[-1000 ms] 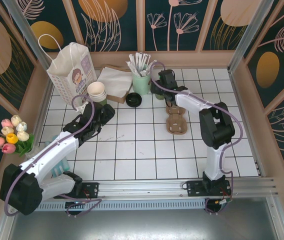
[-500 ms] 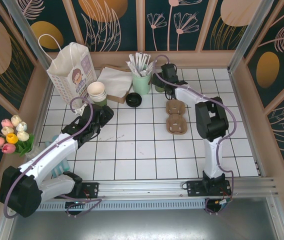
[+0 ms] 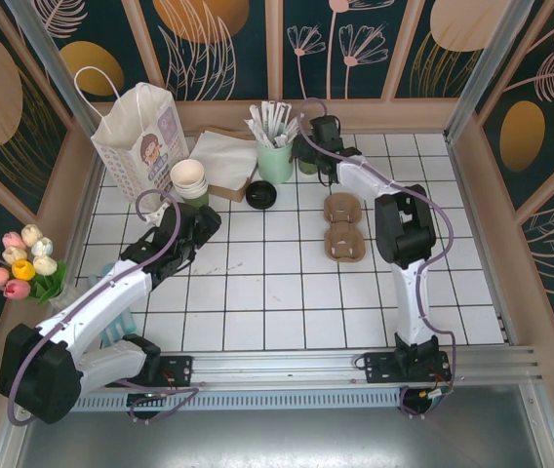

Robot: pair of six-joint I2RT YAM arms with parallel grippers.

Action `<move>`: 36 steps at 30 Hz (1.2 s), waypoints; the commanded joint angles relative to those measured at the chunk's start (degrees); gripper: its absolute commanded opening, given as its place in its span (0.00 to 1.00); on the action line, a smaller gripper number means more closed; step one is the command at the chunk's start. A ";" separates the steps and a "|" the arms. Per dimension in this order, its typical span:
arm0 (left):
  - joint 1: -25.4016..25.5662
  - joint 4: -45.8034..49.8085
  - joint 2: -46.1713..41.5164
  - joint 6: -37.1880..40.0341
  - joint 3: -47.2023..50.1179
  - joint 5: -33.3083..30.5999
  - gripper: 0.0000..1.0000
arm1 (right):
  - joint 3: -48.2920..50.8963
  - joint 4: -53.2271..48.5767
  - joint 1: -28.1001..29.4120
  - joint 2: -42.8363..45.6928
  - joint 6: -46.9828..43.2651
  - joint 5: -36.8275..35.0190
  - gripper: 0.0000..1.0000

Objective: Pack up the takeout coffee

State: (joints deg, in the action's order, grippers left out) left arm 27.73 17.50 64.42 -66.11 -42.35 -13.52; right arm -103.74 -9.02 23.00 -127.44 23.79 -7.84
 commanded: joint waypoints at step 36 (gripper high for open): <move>-1.01 -2.20 1.01 0.51 -0.74 2.09 0.98 | -17.24 -17.24 -1.70 -5.51 0.25 3.88 0.96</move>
State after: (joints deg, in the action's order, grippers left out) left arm 27.24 16.49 65.32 -66.08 -42.44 -11.84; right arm -118.98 -25.19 21.19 -133.36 25.36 -4.23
